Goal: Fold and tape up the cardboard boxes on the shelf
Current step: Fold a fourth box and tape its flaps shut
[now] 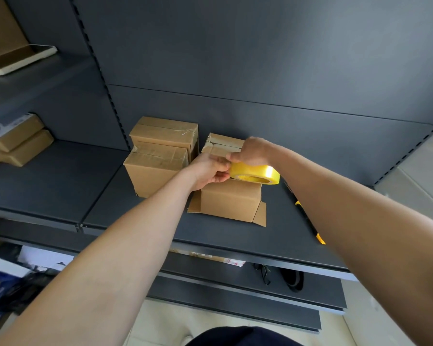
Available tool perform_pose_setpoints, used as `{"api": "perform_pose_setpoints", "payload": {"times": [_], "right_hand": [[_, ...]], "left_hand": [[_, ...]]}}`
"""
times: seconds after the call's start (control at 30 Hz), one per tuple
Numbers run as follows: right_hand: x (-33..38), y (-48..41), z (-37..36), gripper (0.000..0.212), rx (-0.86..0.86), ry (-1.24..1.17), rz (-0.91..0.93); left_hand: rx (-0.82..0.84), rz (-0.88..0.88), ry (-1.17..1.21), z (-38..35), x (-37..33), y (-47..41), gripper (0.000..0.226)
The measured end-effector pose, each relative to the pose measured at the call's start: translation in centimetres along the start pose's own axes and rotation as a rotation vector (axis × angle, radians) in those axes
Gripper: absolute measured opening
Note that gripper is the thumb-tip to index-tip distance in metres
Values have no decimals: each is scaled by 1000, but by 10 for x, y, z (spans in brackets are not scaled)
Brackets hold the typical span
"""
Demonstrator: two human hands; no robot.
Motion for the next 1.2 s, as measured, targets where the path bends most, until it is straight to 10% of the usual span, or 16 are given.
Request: {"api": "perform_pose_setpoints", "payload": {"times": [0.6, 1.2], "right_hand": [[14, -2, 4, 62, -53, 88, 34], [11, 3, -11, 80, 19, 53, 56]], "left_hand": [[-167, -157, 25, 34, -20, -1, 18], [-170, 42, 100, 27, 30, -11, 6]]}}
Point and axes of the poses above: each hand's wrist, its own y-axis away from the middle knuckle, its own z-axis out of the back of the hand, x = y × z, the point moved 8 cm from there along -y, towards the middle knuckle, and after that the axes turned 3 degrees about y, right-handed, at the moved point
